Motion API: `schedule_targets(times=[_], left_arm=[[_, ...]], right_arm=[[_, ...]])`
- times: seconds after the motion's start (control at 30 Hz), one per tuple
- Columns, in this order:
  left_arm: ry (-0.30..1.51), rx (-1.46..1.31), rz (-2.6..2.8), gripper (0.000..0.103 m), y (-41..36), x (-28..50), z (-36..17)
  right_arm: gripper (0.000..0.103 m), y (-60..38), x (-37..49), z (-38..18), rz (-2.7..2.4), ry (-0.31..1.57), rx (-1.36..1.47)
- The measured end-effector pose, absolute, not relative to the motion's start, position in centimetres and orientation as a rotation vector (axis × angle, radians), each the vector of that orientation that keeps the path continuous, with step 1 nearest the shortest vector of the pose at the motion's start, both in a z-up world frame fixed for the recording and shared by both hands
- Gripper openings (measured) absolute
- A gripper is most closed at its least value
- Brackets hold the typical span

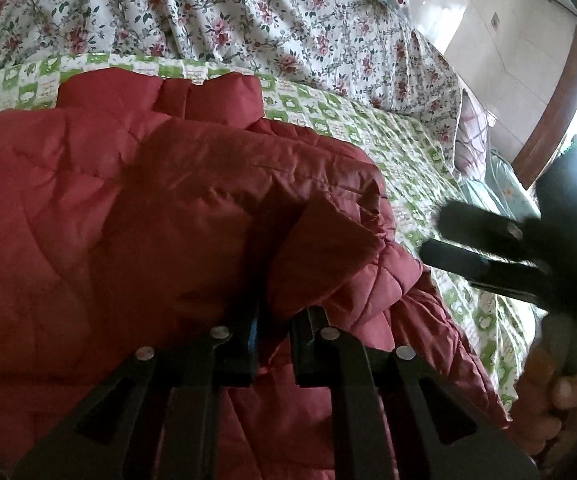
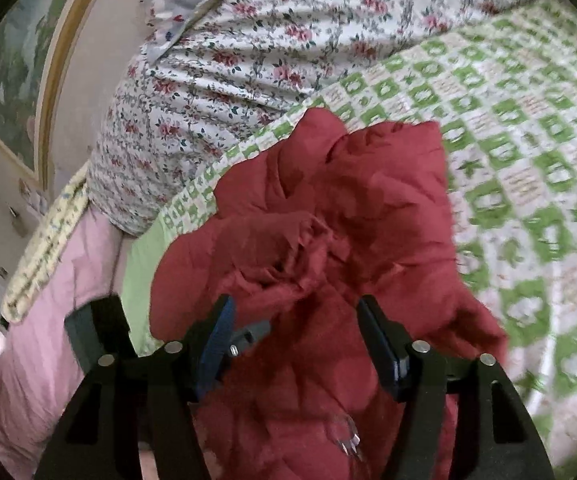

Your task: Fold large clothes

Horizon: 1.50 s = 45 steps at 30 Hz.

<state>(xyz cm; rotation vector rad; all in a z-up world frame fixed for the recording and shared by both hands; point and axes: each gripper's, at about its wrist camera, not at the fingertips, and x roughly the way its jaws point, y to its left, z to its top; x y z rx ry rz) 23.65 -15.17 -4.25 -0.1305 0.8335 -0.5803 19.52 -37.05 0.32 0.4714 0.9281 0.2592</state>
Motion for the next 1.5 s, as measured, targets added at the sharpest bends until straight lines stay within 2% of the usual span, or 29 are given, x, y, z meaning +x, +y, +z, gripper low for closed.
schedule_targets(times=[0.13,0.23,0.3,0.33,0.37,0.4,0.43,0.53,0.87,1.1,1.13,1.17,1.27,1.5], left_arm=[[0.828,-0.134,-0.578,0.009,-15.3,23.5,-4.3],[0.828,-0.133,-0.588,0.013,-15.4,23.4,-4.2],[0.836,-0.135,-0.594,0.023,-15.4,23.3,-4.0],[0.843,-0.139,-0.598,0.027,-15.4,23.2,-3.9],[0.85,-0.147,-0.606,0.034,-15.3,23.1,-3.8],[0.861,-0.158,-0.615,0.044,-15.0,22.9,-3.6],[0.871,-0.165,-0.622,0.048,-14.8,22.7,-3.4],[0.869,-0.165,-0.623,0.05,-13.6,21.8,-2.6],[0.819,-0.162,-0.397,0.05,-4.9,24.4,1.0],[0.875,-0.137,-0.268,0.05,-1.0,29.3,-1.4],[0.897,-0.13,-0.26,0.05,-0.7,29.8,-2.3],[0.912,-0.125,-0.255,0.05,-0.5,30.1,-3.2],[0.92,-0.094,-0.248,0.05,-0.6,29.9,-4.4],[0.91,-0.068,-0.225,0.05,-0.9,29.3,-4.5]], right_arm=[[0.068,-36.8,22.0,-1.3,0.265,0.953,0.522],[0.067,-36.6,23.2,-2.4,0.281,0.963,0.565],[0.052,-36.6,23.9,-3.2,0.287,0.974,0.595],[0.03,-36.5,24.2,-3.4,0.283,0.983,0.589],[0.023,-36.3,24.3,-3.5,0.271,0.989,0.576],[0.022,-36.3,24.4,-3.5,0.264,0.991,0.569],[0.018,-36.1,24.4,-3.5,0.265,0.987,0.56],[0.011,-36.2,24.0,-2.9,0.263,0.964,0.537],[0.009,-39.0,22.9,-0.3,0.164,0.918,0.425],[0.009,-38.3,23.5,-2.3,0.098,0.95,0.299],[0.013,-38.2,23.5,-2.5,0.092,0.952,0.286],[0.021,-38.1,23.4,-2.6,0.091,0.954,0.283],[0.028,-37.9,22.7,-1.9,0.071,0.941,0.258],[0.03,-33.9,19.9,2.5,0.057,0.795,0.098]])
